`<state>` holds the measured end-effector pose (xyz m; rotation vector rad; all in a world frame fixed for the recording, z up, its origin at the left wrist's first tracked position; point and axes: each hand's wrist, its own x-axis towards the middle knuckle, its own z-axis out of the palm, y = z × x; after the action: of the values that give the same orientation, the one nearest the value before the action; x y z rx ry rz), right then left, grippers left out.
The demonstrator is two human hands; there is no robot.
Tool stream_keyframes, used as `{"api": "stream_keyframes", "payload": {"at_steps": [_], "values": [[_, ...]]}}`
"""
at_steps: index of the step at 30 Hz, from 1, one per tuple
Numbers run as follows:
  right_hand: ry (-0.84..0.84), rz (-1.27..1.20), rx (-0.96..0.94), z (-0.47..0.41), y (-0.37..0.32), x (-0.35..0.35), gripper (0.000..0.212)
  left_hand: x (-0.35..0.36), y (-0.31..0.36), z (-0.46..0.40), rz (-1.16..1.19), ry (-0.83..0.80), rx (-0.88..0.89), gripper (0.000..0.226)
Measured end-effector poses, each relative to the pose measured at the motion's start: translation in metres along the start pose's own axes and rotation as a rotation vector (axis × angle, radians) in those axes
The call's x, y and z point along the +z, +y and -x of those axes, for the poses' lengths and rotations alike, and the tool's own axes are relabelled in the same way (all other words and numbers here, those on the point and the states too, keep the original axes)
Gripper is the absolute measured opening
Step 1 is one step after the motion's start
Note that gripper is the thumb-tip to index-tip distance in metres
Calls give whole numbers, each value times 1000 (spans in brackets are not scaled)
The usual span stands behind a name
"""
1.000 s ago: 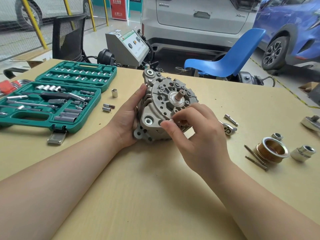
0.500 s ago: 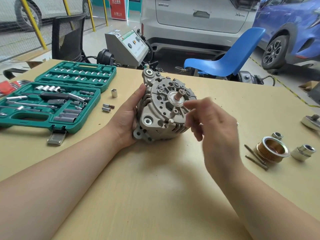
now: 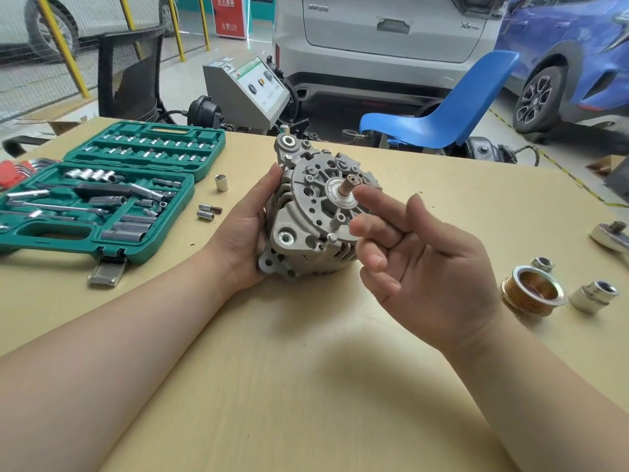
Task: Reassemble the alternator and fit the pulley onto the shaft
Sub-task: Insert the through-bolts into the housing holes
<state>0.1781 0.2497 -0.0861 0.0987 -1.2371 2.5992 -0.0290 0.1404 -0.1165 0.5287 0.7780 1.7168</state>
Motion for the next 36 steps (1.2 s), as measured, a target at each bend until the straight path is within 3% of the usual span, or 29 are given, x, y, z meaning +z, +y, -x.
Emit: {"api": "stream_keyframes", "payload": {"at_steps": [5,10,12,15,18,20,22,29,36], "values": [[87,138,-52,-1,7,1,12,1,0,2,1,4,14,55],[194,347,-137,-3,-5,-7,11,-1,1,3,-1,35,16,51],[332,582,-236,2,-28,-17,12,0,2,4,-8,32,15,51],[580,1190,-285,15,-67,-36,24,1,3,4,-39,24,14,55],[689,1778,86,29,-92,-56,27,1,2,4,-40,26,14,59],[681,1949,404,36,-104,-63,27,1,1,4,-37,44,16,60],[678,2030,567,41,-113,-66,20,1,1,4,-35,60,10,61],[517,2197,854,42,-100,-63,41,2,0,4,-49,93,12,63],[398,2416,884,33,-74,-50,29,-1,0,3,-45,83,6,66]]}}
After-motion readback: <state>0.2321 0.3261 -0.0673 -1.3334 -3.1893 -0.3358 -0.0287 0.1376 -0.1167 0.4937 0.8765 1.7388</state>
